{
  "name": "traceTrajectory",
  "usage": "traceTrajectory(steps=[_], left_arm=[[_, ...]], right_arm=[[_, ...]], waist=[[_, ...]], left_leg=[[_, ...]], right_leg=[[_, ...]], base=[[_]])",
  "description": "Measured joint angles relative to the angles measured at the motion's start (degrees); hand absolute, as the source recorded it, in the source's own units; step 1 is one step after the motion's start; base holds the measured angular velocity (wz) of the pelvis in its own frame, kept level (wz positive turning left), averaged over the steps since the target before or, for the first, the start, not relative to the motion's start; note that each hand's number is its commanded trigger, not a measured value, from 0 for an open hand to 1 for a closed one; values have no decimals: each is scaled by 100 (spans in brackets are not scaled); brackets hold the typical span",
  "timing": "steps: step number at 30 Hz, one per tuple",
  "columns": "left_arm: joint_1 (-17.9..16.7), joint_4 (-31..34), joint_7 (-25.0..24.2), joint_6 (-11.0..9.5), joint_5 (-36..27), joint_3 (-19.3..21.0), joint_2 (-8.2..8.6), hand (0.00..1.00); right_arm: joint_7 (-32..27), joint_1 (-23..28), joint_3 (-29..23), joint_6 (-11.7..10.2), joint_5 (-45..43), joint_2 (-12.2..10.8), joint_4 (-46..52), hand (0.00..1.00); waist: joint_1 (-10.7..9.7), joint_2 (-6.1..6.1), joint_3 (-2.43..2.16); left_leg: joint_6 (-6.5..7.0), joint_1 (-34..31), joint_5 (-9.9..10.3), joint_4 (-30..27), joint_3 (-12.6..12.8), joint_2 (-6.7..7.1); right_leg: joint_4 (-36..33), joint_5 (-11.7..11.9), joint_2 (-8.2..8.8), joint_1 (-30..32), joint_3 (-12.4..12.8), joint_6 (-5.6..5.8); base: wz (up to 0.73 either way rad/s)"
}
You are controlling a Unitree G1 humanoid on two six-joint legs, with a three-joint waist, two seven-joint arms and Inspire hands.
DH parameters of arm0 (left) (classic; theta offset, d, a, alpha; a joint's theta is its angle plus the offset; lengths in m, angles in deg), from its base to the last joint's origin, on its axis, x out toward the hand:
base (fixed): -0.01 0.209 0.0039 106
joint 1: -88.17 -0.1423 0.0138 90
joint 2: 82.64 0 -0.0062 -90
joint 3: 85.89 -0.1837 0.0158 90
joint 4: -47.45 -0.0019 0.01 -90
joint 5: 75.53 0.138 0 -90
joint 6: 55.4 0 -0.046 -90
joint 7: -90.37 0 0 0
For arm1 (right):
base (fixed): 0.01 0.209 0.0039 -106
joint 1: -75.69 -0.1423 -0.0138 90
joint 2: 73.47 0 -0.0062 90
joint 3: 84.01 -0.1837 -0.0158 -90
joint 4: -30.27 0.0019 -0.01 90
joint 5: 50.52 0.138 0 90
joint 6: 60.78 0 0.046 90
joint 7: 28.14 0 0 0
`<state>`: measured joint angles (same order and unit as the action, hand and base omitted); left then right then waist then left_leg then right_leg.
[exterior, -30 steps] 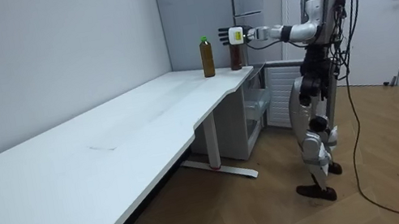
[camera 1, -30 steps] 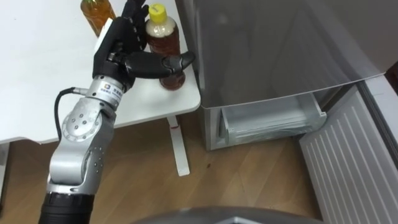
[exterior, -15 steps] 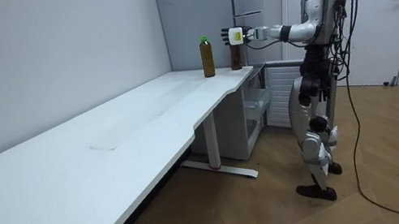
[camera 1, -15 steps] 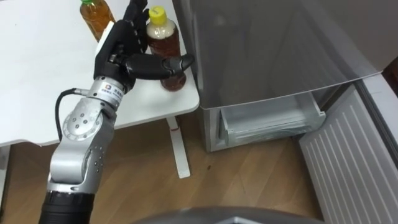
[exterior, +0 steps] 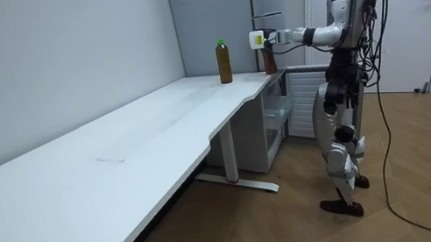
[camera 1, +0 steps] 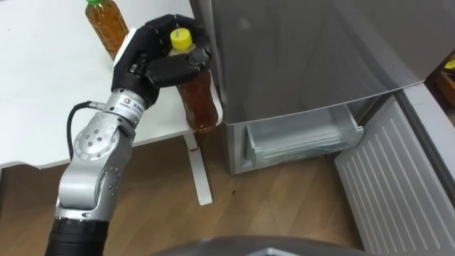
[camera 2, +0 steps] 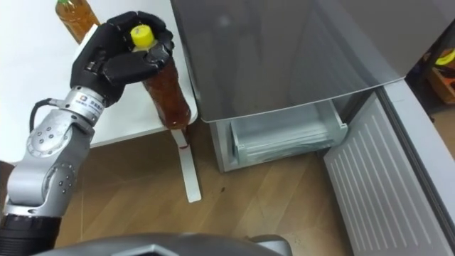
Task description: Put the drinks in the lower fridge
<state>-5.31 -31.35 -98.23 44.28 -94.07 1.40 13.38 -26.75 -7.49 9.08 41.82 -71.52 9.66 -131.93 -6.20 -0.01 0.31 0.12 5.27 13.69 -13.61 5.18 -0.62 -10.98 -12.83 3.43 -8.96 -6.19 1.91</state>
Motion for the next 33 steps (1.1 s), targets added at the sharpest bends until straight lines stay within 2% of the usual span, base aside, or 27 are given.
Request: traceTrajectory(steps=[7, 20, 27, 33], left_arm=[[22, -7, 40, 0, 0, -45, 0, 100], [78, -80, 69, -1, -94, -103, 7, 100], [77, -85, 52, 0, -429, -248, 31, 100], [77, -95, 75, 9, -599, -422, 29, 100]], right_arm=[[-64, -2, 1, -3, 0, 0, 118, 0], [-124, -1, 11, -12, 3, -2, 115, 0], [-204, -9, 13, -78, 21, -28, 103, 0], [-252, -46, 13, -77, 214, -72, 118, 0]], waist=[[-8, -31, -9], [-32, -52, 9], [-28, -9, 27], [-3, 87, 8]], left_leg=[[0, 7, 0, 1, 0, 0], [0, 12, 0, 20, -12, -4], [-1, -38, -1, -5, -44, 0], [-3, -87, -4, -58, -43, 12]], right_leg=[[0, 3, 0, -3, 1, -3], [-57, 4, 1, -4, -13, -4], [-52, 2, 1, 13, -36, -4], [-9, 1, 7, 37, -35, -2]], base=[[0], [0], [1], [0]])
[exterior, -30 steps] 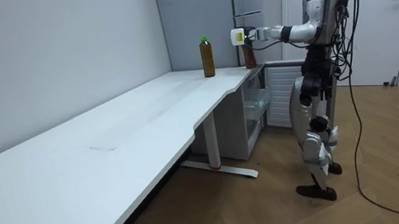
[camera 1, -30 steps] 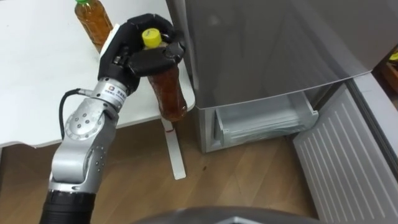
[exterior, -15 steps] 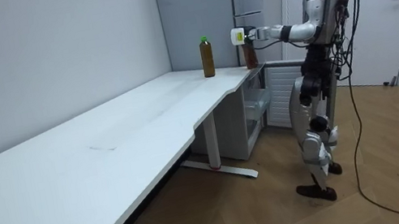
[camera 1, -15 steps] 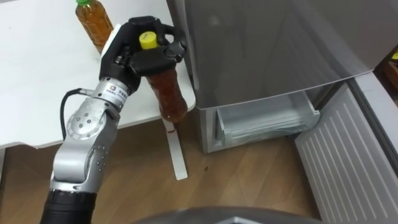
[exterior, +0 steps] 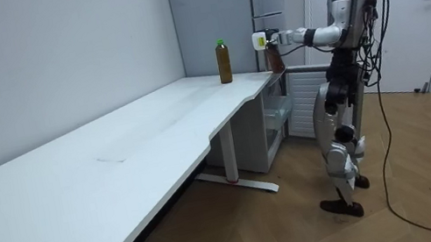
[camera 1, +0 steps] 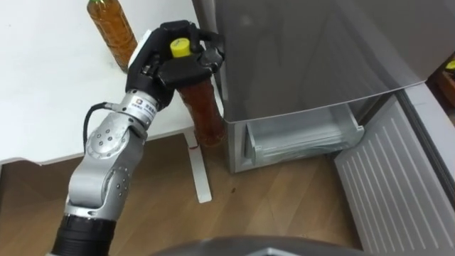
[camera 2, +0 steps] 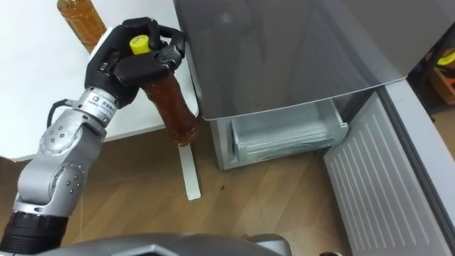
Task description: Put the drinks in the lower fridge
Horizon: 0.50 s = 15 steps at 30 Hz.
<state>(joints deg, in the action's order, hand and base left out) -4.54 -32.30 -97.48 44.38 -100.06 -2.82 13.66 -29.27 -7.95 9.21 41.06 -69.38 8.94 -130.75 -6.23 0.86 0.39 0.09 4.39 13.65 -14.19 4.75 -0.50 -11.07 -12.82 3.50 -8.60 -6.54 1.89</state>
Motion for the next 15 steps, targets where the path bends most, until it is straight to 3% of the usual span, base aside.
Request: traceTrajectory(steps=[6, 12, 15], left_arm=[[4, 49, 71, 13, -569, 13, 3, 100], [12, 57, 112, 12, -919, 3, 1, 100], [12, 90, 125, 12, -921, 8, 20, 100]], right_arm=[[-70, -22, -18, -19, 414, 9, 396, 0], [-151, -380, -8, -294, 750, 16, 823, 0], [-143, -310, 25, -375, 806, -67, 1330, 0]], waist=[[46, 0, -25], [51, -47, -17], [127, -96, -37]], left_leg=[[0, -51, 0, -36, -3, -2], [0, -27, 0, -50, -30, -6], [-2, -64, -1, -59, -46, -6]], right_leg=[[21, 6, 0, 49, -18, -3], [38, 24, 3, 41, -78, -7], [21, 26, 5, 36, -102, -10]], base=[[0], [3], [2]])
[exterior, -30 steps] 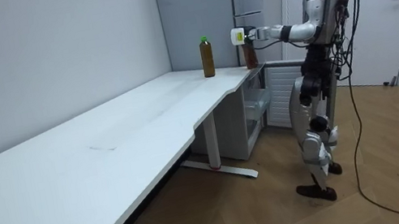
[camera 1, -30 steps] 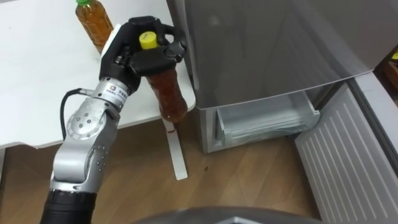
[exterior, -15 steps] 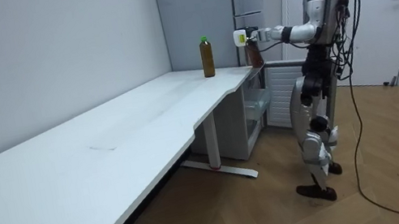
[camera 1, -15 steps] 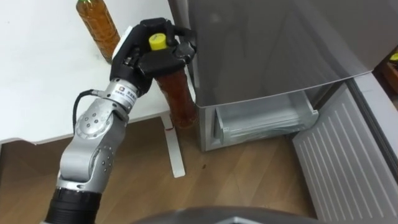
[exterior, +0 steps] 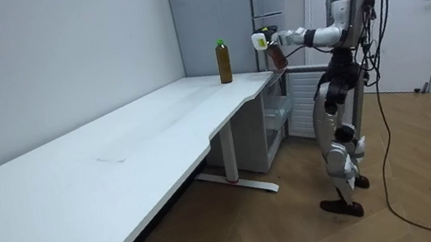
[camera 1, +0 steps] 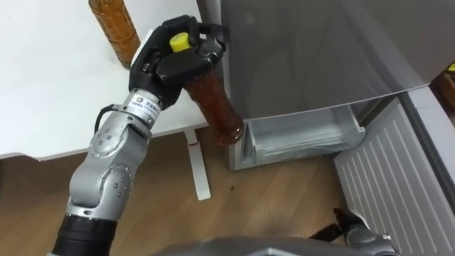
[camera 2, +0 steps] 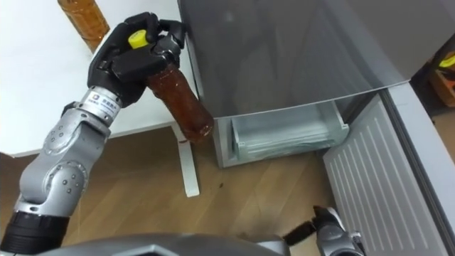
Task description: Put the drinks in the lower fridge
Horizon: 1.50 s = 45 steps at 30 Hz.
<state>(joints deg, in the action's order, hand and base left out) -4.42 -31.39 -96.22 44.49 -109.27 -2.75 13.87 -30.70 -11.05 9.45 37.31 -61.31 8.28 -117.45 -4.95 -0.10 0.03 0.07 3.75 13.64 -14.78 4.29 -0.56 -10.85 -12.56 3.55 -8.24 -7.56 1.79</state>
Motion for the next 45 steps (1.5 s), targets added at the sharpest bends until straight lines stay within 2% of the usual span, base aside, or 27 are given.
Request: traceTrajectory(steps=[4, 10, 16, 20, 26, 28, 33, 39, 45], left_arm=[[-1, 0, -4, 0, -97, -13, 122, 100], [-107, -1, -40, -2, -98, -144, 188, 100], [-388, -5, -119, -2, -50, -161, 163, 100], [-435, -5, -280, -2, -43, -160, 145, 100], [-435, -12, -303, -93, -30, -162, 123, 100], [-435, -30, -303, -176, 126, -209, 135, 100], [-451, -179, -310, -192, 650, -250, 154, 100], [-466, -532, -360, -192, 906, -282, 160, 100], [-472, -557, -560, -192, 916, -288, 167, 100]], right_arm=[[128, 29, 219, -86, 161, -148, 447, 0], [300, 24, 448, -284, 194, -184, 847, 0], [535, 73, 665, -320, 338, -172, 1534, 0], [745, 113, 678, -371, 304, -198, 1875, 0], [1136, 199, 909, -381, 351, -193, 2627, 0], [1402, 200, 935, -427, 348, -199, 2868, 0], [1853, 234, 1011, -425, 356, -187, 3283, 0], [2432, 216, 1149, -424, 368, -178, 3514, 0], [2995, 216, 1199, -424, 372, -161, 3651, 0]], waist=[[125, 0, 18], [228, 2, 22], [236, 43, 27], [292, 76, 43], [377, 176, 88], [378, 184, 88], [384, 168, 85], [405, 115, 64], [501, 113, 64]], left_leg=[[-2, -1, -2, -15, 5, -2], [-2, -42, -2, -2, -24, 1], [-4, -84, -3, 8, -31, 3], [-4, -47, -3, 17, -29, 8], [-4, -36, -3, -2, -26, 6], [-2, -56, -2, -36, -31, 9], [-1, -113, -1, -94, -50, 0], [0, -113, -1, -100, -63, -1], [0, -69, -1, -101, -64, -1]], right_leg=[[-7, 3, 0, 34, 1, 0], [1, 3, 0, 29, -33, 1], [6, 3, 2, 69, -52, 1], [13, 4, 9, 36, -64, 1], [4, 4, 13, 13, -95, 1], [-3, 7, 17, 16, -95, 7], [-32, 17, 10, 38, -116, 5], [-98, 17, 12, 50, -115, 6], [-95, 17, 13, 27, -112, 6]], base=[[0], [2], [1], [0], [0], [0], [2], [0], [0]])
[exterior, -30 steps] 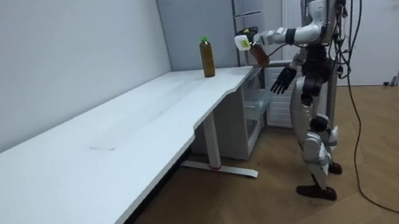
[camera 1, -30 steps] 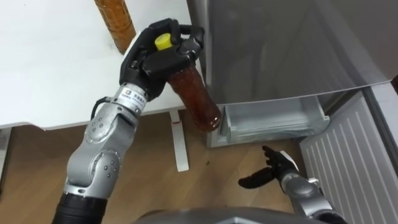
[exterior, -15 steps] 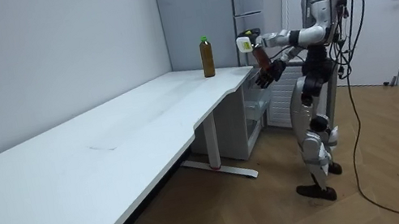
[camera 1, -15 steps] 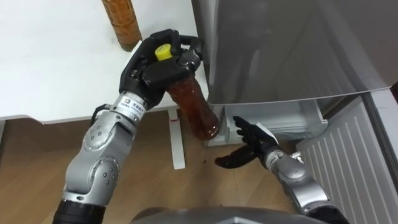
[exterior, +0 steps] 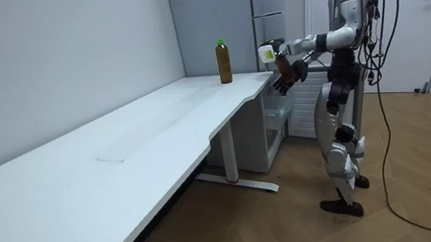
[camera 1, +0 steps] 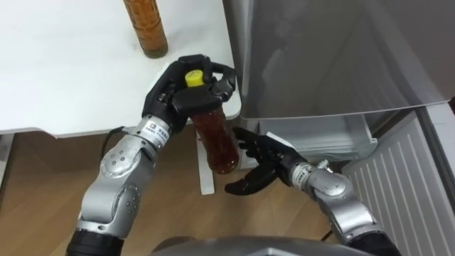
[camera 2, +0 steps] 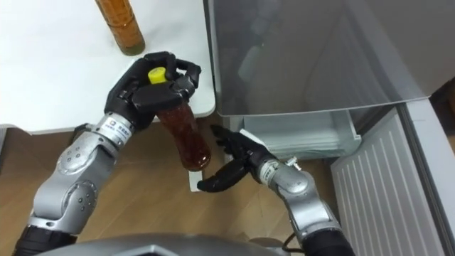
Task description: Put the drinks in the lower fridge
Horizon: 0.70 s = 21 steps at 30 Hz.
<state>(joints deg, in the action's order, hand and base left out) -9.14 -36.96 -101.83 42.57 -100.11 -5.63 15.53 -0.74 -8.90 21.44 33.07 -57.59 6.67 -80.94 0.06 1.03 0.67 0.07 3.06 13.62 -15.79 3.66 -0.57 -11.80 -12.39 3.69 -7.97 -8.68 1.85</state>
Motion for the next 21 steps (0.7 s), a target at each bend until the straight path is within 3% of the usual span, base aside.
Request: traceTrajectory(steps=[12, 21], left_arm=[[2, 0, -209, -4, 910, -32, 12, 100], [2, -5, -271, -35, 907, -194, -72, 100]], right_arm=[[1269, 22, 30, 125, 225, 78, 224, 0], [1356, 29, 111, 218, 1196, 121, 223, 0]], waist=[[29, 67, 37], [16, 73, 41]], left_leg=[[0, -58, 0, 29, -60, 8], [0, -59, 0, 15, -51, 10]], right_leg=[[3, 0, 0, 9, -53, 0], [8, 0, 12, 28, -72, 0]], base=[[2], [0]])
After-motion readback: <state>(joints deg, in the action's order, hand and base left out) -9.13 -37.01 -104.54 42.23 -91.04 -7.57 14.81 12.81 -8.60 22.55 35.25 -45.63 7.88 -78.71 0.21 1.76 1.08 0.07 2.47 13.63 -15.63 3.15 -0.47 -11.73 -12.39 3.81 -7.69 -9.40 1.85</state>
